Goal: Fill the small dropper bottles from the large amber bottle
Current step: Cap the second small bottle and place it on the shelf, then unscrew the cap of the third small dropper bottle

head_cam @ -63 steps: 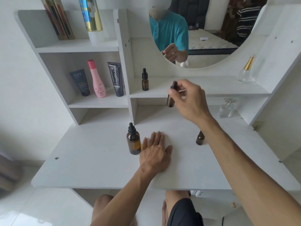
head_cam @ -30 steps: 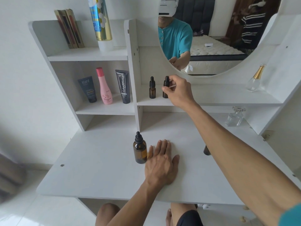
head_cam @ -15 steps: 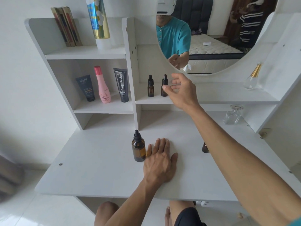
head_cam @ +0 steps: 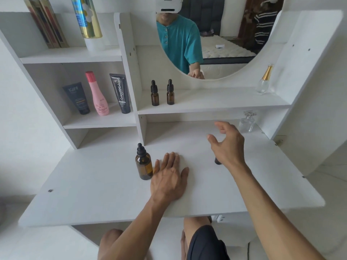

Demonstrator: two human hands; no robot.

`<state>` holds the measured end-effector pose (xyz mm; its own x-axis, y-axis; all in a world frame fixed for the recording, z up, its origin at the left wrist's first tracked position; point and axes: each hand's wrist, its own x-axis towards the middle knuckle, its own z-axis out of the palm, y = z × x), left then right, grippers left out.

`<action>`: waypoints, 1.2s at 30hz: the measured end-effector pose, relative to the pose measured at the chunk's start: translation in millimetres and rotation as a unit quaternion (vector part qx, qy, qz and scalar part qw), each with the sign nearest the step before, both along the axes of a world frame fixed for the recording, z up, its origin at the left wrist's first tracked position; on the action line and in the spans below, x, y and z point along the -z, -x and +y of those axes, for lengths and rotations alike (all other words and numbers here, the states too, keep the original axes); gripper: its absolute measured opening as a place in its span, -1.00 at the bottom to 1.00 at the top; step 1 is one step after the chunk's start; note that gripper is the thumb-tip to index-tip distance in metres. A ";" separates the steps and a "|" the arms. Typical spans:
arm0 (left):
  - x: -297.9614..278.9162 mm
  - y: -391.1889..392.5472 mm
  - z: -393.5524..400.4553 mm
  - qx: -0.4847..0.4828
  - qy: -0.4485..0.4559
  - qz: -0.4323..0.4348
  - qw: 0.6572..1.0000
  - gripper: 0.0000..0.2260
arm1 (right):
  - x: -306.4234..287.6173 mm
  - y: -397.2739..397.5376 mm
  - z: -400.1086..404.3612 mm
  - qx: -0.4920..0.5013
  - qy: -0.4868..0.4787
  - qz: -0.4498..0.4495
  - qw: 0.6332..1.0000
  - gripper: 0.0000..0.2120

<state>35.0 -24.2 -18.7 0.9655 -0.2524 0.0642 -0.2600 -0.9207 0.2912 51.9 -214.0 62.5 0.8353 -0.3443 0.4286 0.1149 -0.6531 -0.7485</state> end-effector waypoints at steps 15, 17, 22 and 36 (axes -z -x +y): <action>-1.5 2.5 -0.4 -0.002 0.004 -0.001 1.000 -0.40 | 63.2 22.7 -9.2 0.054 -0.079 0.099 0.991 -0.78; -1.4 2.7 0.0 -0.001 0.006 -0.002 1.000 -0.40 | 61.6 24.5 -7.7 0.043 -0.083 0.090 0.992 -0.78; 0.0 1.9 0.4 0.001 0.013 -0.006 1.000 -0.39 | 52.2 30.8 7.7 -0.011 -0.086 0.066 0.994 -0.73; 4.5 17.7 10.4 0.014 0.180 -0.061 0.982 -0.58 | 41.1 45.9 60.0 -0.151 -0.009 0.090 0.984 -0.67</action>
<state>17.4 -13.8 -23.2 0.9378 -0.2188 0.2695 -0.3377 -0.7551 0.5620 6.0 -154.0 21.4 0.9628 -0.0745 0.2597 0.1660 -0.5954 -0.7861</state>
